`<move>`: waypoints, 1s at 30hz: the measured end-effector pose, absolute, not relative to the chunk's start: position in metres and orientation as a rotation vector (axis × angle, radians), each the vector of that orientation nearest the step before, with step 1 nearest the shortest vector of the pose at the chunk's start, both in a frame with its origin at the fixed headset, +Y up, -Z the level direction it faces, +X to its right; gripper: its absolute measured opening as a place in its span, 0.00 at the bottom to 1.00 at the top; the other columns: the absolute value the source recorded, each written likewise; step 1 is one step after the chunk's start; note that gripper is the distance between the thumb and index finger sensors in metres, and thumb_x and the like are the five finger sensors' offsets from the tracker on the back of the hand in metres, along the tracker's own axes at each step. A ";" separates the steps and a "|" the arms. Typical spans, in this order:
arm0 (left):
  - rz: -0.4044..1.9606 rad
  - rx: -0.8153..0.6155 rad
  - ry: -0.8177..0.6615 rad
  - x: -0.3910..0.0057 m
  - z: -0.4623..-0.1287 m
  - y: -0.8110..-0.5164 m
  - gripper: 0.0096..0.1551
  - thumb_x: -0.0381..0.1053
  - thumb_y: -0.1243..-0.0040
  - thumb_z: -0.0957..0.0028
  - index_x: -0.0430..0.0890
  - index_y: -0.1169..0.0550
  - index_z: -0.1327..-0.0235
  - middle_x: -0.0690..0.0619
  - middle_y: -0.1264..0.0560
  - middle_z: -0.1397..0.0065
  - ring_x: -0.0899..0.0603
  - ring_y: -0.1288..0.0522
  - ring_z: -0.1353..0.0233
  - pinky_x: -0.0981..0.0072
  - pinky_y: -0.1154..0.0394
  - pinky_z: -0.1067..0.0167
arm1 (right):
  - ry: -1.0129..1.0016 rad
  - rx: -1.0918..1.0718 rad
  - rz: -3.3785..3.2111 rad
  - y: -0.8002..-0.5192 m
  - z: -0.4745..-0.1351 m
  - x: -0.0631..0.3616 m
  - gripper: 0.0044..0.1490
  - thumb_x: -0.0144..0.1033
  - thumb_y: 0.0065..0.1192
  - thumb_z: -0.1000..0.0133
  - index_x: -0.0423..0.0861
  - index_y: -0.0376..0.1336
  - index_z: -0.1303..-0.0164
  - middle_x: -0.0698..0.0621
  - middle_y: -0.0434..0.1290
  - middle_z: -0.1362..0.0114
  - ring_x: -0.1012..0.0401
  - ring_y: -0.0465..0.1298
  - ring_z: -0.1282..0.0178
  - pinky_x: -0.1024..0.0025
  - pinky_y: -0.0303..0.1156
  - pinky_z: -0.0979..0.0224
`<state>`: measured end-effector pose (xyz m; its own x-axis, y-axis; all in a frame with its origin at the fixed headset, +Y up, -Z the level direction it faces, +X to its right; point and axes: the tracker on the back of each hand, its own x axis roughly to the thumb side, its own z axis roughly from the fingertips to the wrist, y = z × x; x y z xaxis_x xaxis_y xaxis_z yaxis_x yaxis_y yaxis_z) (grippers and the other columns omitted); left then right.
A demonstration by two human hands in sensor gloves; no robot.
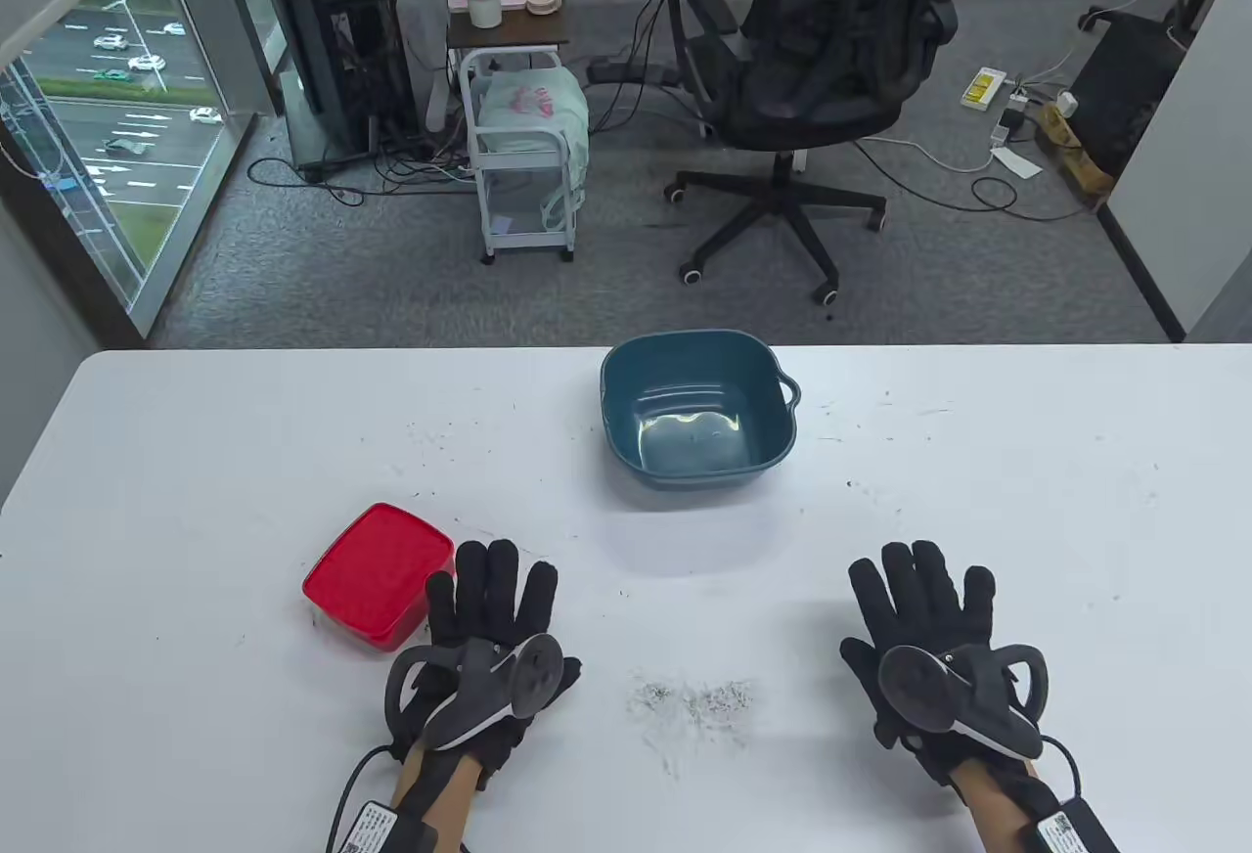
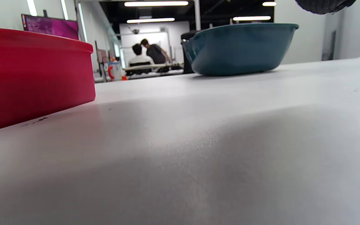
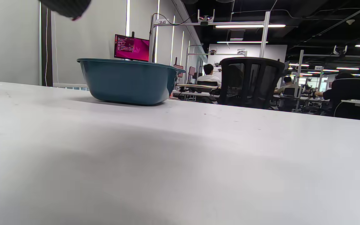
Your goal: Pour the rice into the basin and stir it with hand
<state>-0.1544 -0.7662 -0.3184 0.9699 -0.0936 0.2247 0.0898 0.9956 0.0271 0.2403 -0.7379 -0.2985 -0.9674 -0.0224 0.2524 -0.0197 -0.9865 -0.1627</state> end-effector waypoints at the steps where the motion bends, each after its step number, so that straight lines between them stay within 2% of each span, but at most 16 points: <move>1: -0.096 0.016 -0.229 -0.154 -0.319 -0.766 0.62 0.77 0.51 0.60 0.54 0.53 0.15 0.37 0.66 0.14 0.24 0.68 0.17 0.21 0.59 0.26 | 0.257 -0.403 -3.104 -0.738 -0.298 0.240 0.50 0.57 0.56 0.54 0.51 0.49 0.22 0.39 0.51 0.17 0.36 0.54 0.18 0.20 0.46 0.31; 21: -0.084 -0.006 -0.230 -0.153 -0.321 -0.770 0.61 0.77 0.50 0.60 0.53 0.52 0.15 0.37 0.65 0.14 0.24 0.67 0.17 0.21 0.58 0.25 | 0.182 -0.377 -3.141 -0.739 -0.299 0.243 0.49 0.56 0.57 0.54 0.50 0.51 0.23 0.38 0.53 0.18 0.37 0.56 0.19 0.20 0.47 0.30; 30: -0.019 0.039 -0.175 -0.171 -0.320 -0.758 0.61 0.77 0.50 0.60 0.52 0.50 0.15 0.36 0.63 0.14 0.23 0.65 0.17 0.21 0.56 0.26 | 0.183 -0.389 -3.151 -0.735 -0.297 0.243 0.48 0.56 0.57 0.54 0.49 0.52 0.23 0.38 0.55 0.19 0.37 0.57 0.19 0.21 0.48 0.30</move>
<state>-0.1714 -0.7580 -0.3204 0.9846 -0.0225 0.1735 0.0157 0.9991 0.0406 0.2427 -0.7354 -0.2974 -0.9694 0.0238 0.2445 -0.0520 -0.9926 -0.1094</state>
